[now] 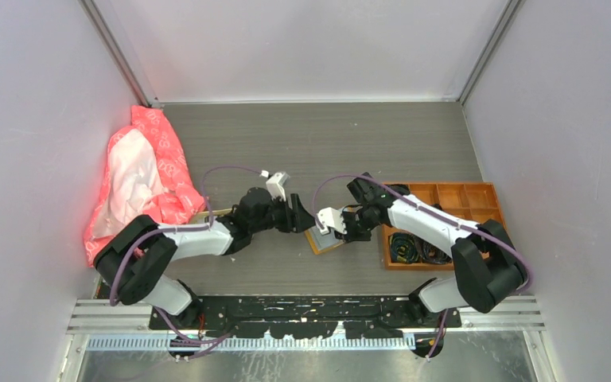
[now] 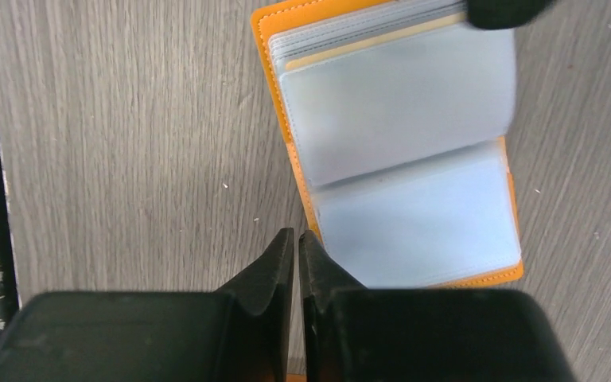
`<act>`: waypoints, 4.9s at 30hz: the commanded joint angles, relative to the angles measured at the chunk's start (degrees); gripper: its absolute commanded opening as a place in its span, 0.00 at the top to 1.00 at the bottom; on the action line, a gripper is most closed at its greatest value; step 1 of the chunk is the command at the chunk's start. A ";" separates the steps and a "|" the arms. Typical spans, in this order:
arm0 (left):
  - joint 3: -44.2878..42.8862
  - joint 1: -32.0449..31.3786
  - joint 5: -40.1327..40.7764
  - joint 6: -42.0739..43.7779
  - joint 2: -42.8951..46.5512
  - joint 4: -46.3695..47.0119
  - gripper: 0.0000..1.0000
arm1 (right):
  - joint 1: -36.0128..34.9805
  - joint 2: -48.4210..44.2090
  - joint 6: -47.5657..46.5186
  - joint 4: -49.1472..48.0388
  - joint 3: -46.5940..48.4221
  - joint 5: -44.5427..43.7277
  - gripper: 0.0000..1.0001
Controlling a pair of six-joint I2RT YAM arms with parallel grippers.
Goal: Put the credit cards into the card holder
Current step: Open the card holder at the center of the board, then pick up the credit card from the storage box.
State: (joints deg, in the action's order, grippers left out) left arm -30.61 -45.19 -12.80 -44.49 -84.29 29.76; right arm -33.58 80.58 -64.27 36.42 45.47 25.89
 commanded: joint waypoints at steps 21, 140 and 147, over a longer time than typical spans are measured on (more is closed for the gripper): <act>-20.12 5.80 -14.58 6.10 -16.72 -11.75 0.44 | 1.50 0.96 2.01 5.85 4.71 6.87 0.87; 5.05 40.35 -5.30 1.64 23.16 -41.06 0.32 | 3.98 2.79 43.92 5.15 23.15 16.69 0.05; 7.06 38.20 -10.57 -4.04 23.88 -34.64 0.35 | 4.27 2.80 43.51 5.58 23.33 16.39 0.05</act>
State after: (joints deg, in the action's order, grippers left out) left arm -23.81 -5.30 -16.93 -43.77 -61.67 -11.53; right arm -29.45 85.52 -19.81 42.13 67.18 41.28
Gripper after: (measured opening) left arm 0.657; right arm 0.947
